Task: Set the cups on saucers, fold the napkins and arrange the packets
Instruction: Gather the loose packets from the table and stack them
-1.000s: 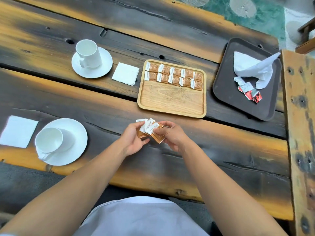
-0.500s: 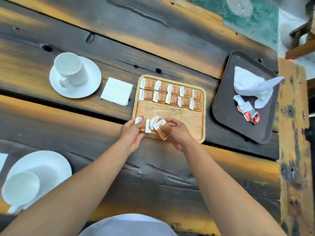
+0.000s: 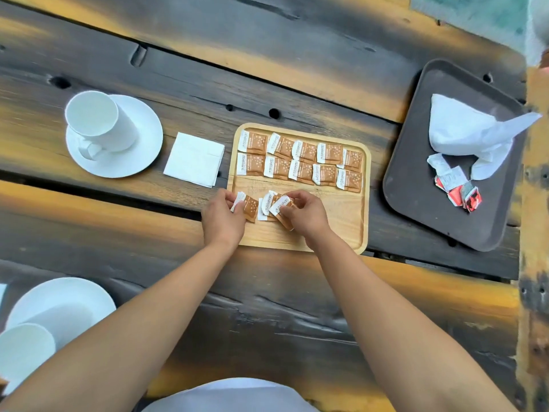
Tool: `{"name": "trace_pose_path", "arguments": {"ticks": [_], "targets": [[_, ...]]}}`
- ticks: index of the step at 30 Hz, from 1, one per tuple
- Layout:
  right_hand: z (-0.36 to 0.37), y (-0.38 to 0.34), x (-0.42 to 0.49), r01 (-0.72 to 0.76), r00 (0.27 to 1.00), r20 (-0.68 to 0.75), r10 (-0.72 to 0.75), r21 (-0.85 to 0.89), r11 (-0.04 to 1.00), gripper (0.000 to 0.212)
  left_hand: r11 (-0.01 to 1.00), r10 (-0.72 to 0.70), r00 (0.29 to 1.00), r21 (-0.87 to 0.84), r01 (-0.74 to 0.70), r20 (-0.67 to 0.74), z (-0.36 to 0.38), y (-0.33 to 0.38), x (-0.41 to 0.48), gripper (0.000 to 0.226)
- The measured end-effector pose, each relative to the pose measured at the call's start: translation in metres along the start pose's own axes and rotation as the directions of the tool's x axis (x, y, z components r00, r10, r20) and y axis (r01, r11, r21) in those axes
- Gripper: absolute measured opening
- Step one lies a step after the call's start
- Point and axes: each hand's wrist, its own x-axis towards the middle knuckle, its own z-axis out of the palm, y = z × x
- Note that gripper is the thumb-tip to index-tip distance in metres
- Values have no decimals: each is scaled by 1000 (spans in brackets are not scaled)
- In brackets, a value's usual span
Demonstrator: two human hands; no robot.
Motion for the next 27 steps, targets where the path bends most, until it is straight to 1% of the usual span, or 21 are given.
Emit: {"name": "trace_pose_path", "arguments": {"ticks": [2, 5, 7, 8, 10, 12, 15, 17, 19, 21, 24, 27], "targets": [[3, 1, -1, 34, 999, -17, -34, -36, 999, 29, 994, 60, 998, 92, -57, -28, 2, -2, -4, 16], [0, 3, -1, 70, 995, -63, -75, -86, 994, 28, 987, 37, 998, 157, -29, -46, 1, -5, -8, 25], [-5, 6, 1, 45, 997, -58, -48, -53, 998, 27, 984, 35, 998, 176, -25, -54, 1, -5, -12, 29], [-8, 8, 2, 27, 998, -49, -29, -31, 999, 26, 981, 55, 997, 187, -45, -49, 1, -4, -15, 29], [-15, 10, 3, -10, 1000, -29, 11, 24, 1000, 26, 965, 146, 989, 219, -143, 2, 5, 0, -21, 26], [-22, 13, 5, -32, 999, -26, 34, 69, 997, 23, 934, 236, 966, 252, -255, 104, 11, 7, -26, 26], [-34, 18, 7, -22, 999, -30, 24, 64, 998, 18, 871, 303, 922, 323, -370, 240, 25, 16, -30, 42], [-44, 19, 9, -18, 1000, -4, 18, 31, 999, 21, 837, 303, 907, 373, -400, 291, 34, 20, -31, 51], [-55, 19, 12, -21, 999, 25, 22, -23, 1000, 22, 818, 292, 906, 410, -403, 307, 39, 20, -29, 53], [-66, 18, 18, -12, 998, 54, 17, -95, 995, 21, 806, 296, 904, 427, -409, 308, 42, 20, -28, 47], [-79, 14, 26, 44, 994, 105, -24, -185, 982, 23, 766, 334, 887, 456, -453, 319, 42, 19, -27, 39], [-86, 10, 31, 45, 988, 154, -21, -153, 987, 23, 729, 379, 866, 471, -497, 328, 47, 24, -29, 48]]}}
